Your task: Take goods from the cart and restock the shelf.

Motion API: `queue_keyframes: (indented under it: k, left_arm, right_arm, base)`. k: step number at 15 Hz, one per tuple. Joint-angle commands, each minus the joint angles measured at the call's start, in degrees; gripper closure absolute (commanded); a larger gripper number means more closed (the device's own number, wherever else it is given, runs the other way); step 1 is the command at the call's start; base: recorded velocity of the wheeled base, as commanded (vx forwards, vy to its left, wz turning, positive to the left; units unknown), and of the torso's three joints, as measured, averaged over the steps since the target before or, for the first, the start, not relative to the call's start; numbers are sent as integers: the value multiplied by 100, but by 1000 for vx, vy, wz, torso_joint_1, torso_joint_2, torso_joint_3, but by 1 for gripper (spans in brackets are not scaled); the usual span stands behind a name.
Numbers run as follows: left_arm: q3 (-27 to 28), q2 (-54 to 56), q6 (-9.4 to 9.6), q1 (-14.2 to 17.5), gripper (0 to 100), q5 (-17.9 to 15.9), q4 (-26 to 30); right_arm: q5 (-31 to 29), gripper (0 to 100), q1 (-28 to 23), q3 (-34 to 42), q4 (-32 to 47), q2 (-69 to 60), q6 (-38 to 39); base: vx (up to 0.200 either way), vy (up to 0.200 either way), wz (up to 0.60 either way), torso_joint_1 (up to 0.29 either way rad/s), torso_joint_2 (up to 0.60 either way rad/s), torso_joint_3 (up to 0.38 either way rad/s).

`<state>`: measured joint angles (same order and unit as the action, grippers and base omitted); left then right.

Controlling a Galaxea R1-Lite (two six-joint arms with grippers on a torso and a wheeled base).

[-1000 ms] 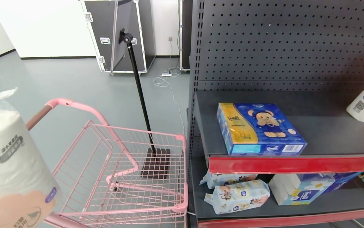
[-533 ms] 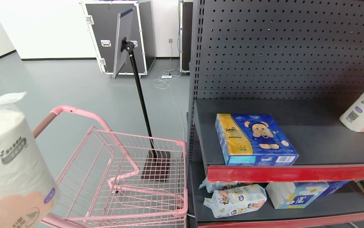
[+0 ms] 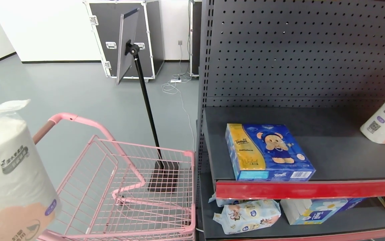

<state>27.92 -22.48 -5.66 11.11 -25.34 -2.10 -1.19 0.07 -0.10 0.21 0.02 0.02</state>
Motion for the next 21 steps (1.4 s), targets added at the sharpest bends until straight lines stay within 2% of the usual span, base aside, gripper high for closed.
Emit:
queue_keyframes:
  k: [1, 21]
  left_arm:
    - [3, -20, 3, -3, 100, -14, -10]
    - [3, -2, 47, -12, 100, -6, -19]
  right_arm:
    - [-4, 0, 1, 1, -3, -2, -2]
    - [-4, 0, 1, 1, -3, -2, -2]
  base:
    - [0, -200, 0, 32, 2, -12]
    - [0, -200, 0, 3, 4, 3]
